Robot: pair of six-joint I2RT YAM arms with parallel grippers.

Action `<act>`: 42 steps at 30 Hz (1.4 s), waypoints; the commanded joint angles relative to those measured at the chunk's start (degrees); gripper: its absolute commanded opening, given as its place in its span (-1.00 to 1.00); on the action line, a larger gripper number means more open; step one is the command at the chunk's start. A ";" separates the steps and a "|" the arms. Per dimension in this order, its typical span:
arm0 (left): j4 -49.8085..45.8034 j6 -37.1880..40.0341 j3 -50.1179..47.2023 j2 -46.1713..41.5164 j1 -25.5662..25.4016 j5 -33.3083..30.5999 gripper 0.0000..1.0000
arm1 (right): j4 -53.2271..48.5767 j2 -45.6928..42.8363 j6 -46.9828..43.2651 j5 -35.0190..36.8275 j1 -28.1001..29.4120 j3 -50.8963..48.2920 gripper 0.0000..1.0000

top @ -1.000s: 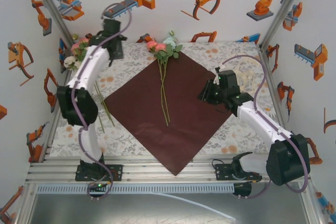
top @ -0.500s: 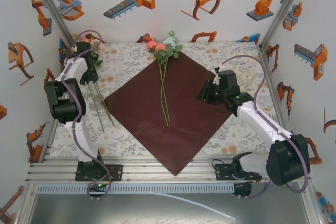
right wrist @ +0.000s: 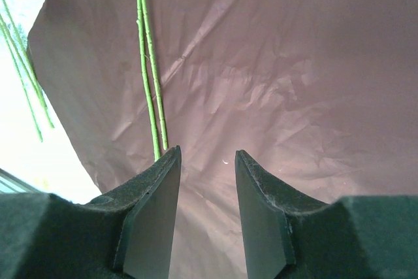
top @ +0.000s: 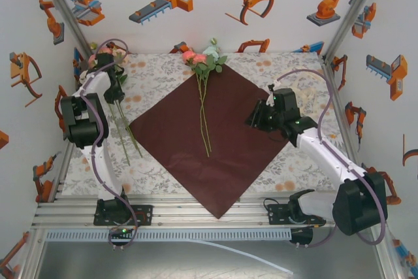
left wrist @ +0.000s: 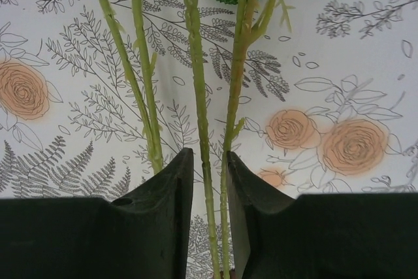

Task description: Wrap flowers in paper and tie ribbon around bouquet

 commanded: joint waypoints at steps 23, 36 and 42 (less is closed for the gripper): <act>4.27 -13.10 -4.86 -23.00 -9.37 16.90 -1.00 | 8.86 -3.93 2.93 -3.71 0.05 -0.54 0.17; 8.45 -23.88 17.54 5.83 -35.24 21.73 -1.00 | 8.73 -4.67 2.95 -2.67 0.04 -2.35 0.26; 9.09 -23.35 18.35 11.31 -36.03 17.92 -1.00 | 8.45 -4.97 2.85 -2.46 0.07 -2.97 0.28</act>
